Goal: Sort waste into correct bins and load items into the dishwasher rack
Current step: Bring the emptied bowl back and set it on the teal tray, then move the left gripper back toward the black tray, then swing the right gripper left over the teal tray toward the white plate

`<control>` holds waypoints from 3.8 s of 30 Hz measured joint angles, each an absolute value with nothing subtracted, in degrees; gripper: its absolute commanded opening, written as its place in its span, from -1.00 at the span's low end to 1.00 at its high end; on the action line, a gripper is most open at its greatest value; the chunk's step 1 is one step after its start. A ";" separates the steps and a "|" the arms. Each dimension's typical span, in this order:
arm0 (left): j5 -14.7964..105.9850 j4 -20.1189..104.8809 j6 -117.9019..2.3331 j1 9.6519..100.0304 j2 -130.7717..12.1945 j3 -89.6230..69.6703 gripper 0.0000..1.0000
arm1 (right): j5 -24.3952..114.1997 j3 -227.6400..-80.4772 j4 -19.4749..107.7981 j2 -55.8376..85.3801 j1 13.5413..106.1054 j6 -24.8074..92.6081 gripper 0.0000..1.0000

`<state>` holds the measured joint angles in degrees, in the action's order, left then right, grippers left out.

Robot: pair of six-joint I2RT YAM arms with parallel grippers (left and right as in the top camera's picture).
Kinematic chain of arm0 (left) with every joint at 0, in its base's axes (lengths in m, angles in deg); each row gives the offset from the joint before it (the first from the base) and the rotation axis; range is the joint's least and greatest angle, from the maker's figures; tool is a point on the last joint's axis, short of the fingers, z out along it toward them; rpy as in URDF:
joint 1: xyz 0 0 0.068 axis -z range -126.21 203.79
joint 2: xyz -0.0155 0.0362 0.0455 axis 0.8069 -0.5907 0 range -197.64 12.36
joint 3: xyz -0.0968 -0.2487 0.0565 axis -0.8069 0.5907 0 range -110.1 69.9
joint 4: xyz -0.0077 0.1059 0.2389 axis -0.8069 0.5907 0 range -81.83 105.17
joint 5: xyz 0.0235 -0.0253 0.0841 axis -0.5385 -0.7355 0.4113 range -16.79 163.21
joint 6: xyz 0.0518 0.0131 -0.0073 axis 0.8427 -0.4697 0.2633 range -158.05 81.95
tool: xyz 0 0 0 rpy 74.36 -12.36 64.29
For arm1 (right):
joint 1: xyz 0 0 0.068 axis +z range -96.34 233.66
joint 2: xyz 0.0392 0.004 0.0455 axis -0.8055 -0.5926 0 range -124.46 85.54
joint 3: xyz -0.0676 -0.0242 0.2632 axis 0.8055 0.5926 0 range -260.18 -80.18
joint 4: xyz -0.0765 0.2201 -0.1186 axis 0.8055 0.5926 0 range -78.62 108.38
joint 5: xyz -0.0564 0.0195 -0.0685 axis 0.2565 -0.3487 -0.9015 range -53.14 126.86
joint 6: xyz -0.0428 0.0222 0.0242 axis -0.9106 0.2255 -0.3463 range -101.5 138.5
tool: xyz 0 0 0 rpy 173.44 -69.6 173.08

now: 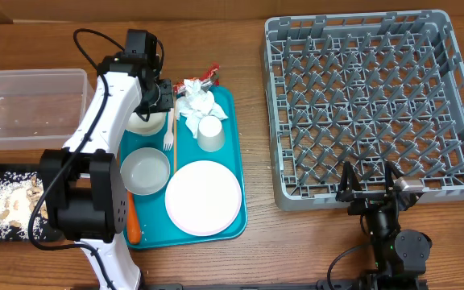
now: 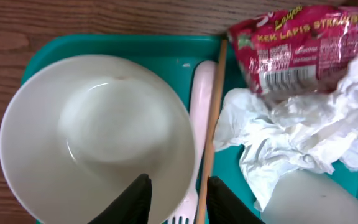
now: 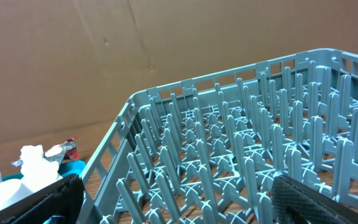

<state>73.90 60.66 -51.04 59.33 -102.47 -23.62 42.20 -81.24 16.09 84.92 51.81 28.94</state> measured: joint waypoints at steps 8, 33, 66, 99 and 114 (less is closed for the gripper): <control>73.88 63.66 -51.26 59.33 -102.47 -23.86 -0.42 | 42.20 -81.24 16.02 84.92 51.81 28.92 1.00; 73.79 104.03 -62.34 52.60 -101.66 -51.77 1.00 | 42.20 -81.24 16.09 84.92 51.81 28.94 1.00; 75.49 105.08 -62.43 36.95 -70.71 -45.82 0.99 | 42.20 -81.24 16.09 84.92 51.81 28.96 1.00; 73.83 104.86 -64.75 28.93 -72.30 -33.52 1.00 | 44.63 -81.24 13.38 84.90 51.81 31.45 1.00; 73.64 104.86 -64.75 28.93 -72.30 -33.49 1.00 | 88.06 -81.24 1.20 84.83 51.81 72.59 0.99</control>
<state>73.64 104.86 -64.75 28.93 -72.30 -33.49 88.06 -81.24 1.20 84.83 51.81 72.59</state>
